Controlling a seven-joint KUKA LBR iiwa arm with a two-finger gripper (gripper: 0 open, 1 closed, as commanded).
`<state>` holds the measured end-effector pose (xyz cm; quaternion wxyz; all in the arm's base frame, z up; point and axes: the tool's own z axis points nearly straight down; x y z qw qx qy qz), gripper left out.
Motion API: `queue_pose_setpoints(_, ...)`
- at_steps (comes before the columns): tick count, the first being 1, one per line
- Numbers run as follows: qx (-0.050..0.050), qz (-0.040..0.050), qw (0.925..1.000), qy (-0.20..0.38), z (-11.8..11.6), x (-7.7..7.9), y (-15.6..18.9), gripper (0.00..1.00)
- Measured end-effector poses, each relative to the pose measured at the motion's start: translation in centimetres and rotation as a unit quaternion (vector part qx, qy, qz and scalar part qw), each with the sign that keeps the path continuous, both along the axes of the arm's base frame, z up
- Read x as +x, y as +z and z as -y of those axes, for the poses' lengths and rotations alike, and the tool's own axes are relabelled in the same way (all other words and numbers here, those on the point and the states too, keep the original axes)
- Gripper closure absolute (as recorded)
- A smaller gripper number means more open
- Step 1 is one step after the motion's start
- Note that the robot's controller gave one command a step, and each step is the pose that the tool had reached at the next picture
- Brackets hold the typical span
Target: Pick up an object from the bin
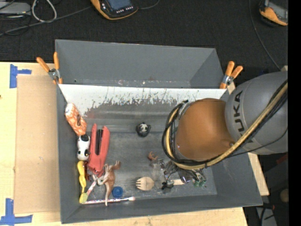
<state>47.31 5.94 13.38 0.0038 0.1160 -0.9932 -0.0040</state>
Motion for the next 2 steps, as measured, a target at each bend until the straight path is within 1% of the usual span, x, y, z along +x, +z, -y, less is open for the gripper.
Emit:
queue_pose_setpoints(1,0.000,0.0001,1.0000,-0.001,0.0,0.0,0.5,1.00)
queue_pose_setpoints(2,0.000,-0.0052,1.0000,-0.002,-0.1,-0.2,3.2,1.00)
